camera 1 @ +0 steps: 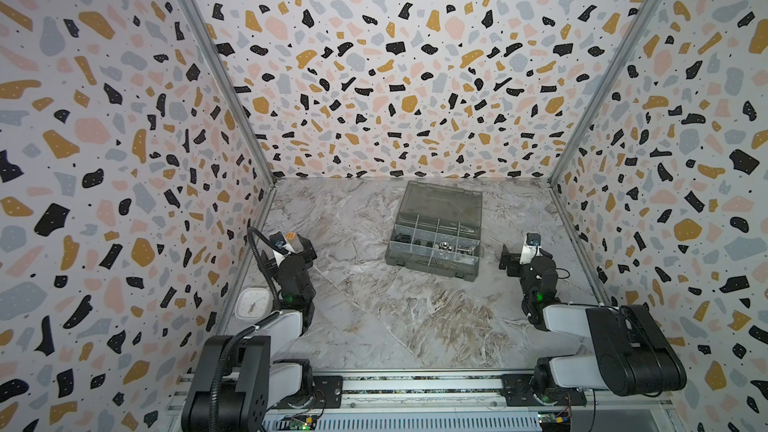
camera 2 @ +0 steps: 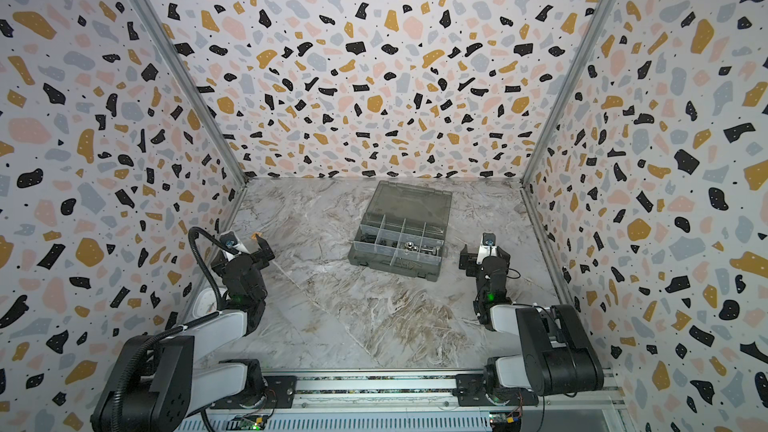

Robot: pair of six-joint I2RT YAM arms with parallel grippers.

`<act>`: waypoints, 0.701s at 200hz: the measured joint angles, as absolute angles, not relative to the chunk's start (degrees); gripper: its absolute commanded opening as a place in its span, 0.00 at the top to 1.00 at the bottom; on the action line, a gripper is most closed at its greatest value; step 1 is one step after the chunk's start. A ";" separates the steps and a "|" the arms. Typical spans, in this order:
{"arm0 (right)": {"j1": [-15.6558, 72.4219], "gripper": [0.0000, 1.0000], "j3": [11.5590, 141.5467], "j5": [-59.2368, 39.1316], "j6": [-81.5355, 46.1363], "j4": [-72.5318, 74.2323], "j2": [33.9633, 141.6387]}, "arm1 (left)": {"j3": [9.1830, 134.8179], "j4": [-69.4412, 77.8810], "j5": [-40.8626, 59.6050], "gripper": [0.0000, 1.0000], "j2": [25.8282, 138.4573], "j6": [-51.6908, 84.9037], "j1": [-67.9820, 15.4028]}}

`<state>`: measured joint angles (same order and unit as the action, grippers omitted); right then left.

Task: Sort the screws and nuts into containers

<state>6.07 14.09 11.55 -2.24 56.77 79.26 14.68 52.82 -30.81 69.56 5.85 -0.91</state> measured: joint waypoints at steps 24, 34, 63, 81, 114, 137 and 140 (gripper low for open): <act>4.78 0.01 14.09 11.16 -2.52 60.66 81.87 | 11.66 55.99 -31.70 0.00 70.11 5.65 -0.95; 4.40 0.01 13.98 10.39 -2.50 61.78 82.78 | 11.18 56.36 -32.01 0.00 71.66 5.61 -0.95; 4.25 0.01 12.51 8.10 -2.09 66.46 84.84 | 11.18 60.45 -32.08 0.00 78.43 4.38 -2.04; 4.40 0.01 12.29 7.05 -1.63 67.64 85.67 | 11.18 63.59 -31.83 0.00 82.56 2.04 -4.80; 4.51 0.01 12.29 6.42 -1.17 68.82 85.76 | 11.18 65.54 -32.10 0.00 84.09 0.84 -5.30; 4.51 0.01 12.29 6.02 -1.13 69.08 85.76 | 11.27 66.35 -32.25 0.00 84.51 0.86 -4.78; 4.51 0.01 12.29 6.00 -1.10 69.10 85.76 | 11.29 66.35 -32.23 0.00 84.58 0.86 -4.69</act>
